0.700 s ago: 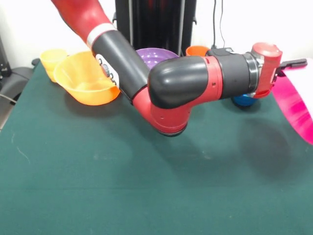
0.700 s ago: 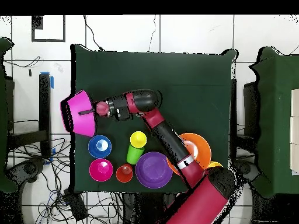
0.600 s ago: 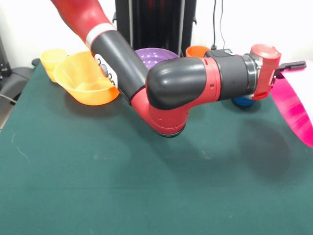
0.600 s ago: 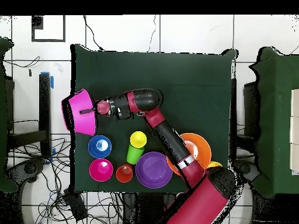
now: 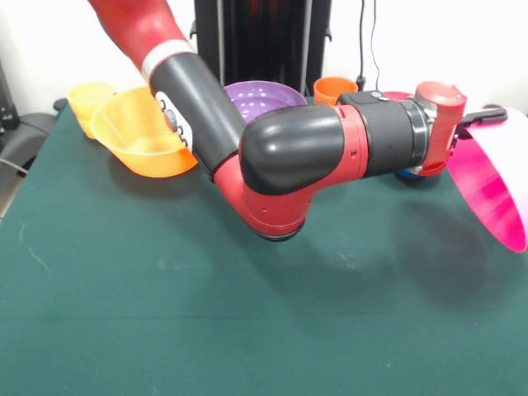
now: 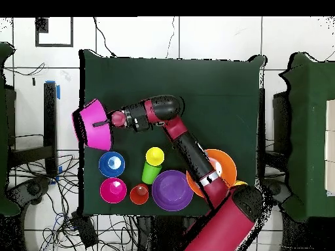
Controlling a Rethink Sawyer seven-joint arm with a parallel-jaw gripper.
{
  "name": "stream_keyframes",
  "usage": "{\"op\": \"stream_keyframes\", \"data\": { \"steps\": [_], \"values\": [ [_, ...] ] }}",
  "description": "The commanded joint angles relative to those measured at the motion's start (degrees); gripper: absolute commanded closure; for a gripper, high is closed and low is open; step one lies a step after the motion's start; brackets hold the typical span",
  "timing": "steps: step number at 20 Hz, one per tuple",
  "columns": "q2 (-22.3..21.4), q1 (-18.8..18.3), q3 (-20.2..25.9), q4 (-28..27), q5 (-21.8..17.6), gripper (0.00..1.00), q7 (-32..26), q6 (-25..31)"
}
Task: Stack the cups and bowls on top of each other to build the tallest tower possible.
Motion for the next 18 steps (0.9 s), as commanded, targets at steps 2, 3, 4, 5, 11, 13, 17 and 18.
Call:
{"op": "stream_keyframes", "data": {
  "steps": [2, 3, 4, 5, 11, 13, 17, 18],
  "values": [
    [0.9, 3.2, -3.3, -11.2, 1.5, 1.0, -24.4, 10.0],
    [1.0, 3.2, -3.3, -11.3, 1.5, 1.0, -24.5, 10.2],
    [1.1, 3.2, -3.3, -11.5, 1.5, 1.0, -24.7, 10.4],
    [1.2, 3.2, -3.3, -11.6, 1.5, 1.0, -24.8, 10.5],
    [2.0, 3.9, -3.2, -13.8, 2.2, 1.0, -26.7, 13.2],
    [2.3, 4.3, -3.2, -14.8, 2.5, 1.0, -27.3, 14.1],
    [2.7, 5.6, -3.3, -18.1, 3.1, 1.0, -29.0, 16.6],
    [2.8, 6.0, -3.3, -19.1, 3.3, 1.0, -29.5, 17.4]
  ]
}}
